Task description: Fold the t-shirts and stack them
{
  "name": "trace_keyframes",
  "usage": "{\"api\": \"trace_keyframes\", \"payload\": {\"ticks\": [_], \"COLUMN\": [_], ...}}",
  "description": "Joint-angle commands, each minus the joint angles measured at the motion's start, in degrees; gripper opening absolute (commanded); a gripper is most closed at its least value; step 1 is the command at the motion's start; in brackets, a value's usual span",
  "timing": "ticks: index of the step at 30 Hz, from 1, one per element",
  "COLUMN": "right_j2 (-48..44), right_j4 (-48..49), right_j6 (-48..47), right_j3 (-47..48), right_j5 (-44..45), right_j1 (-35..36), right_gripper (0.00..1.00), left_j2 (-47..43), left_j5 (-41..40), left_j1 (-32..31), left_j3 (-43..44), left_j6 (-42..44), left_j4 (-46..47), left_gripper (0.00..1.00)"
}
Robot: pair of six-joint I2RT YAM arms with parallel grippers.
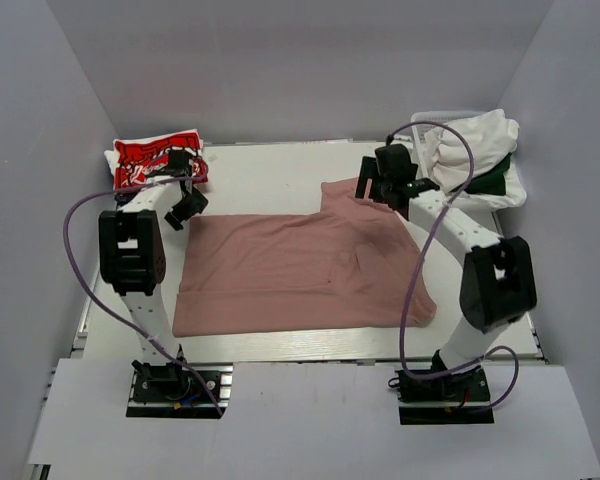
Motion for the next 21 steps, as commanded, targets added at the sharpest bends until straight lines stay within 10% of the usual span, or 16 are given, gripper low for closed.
{"api": "trace_keyframes", "payload": {"ticks": [1, 12, 17, 21], "right_j2": [5.7, 23.4, 32.4, 39.9], "right_j4": [1.3, -3.0, -2.8, -5.3], "right_j6": [-4.5, -7.1, -10.7, -11.5], "right_j3": [6.3, 27.3, 35.2, 44.6], "right_j5": [-0.5, -3.0, -5.9, -7.1], "right_j1": [-1.9, -5.5, -6.2, -6.6], "right_gripper": [0.90, 0.90, 0.90, 0.90], "left_j2": [3.8, 7.4, 7.4, 7.4], "left_j5": [-3.4, 0.9, 0.3, 0.3], "left_j1": [0.2, 0.2, 0.2, 0.2], "left_j3": [7.0, 3.5, 2.8, 4.8], "left_j6": [1.6, 2.6, 2.1, 2.6], "left_j4": [-2.1, -1.4, -1.4, -1.4], "left_gripper": [0.70, 0.42, 0.00, 0.00]}}
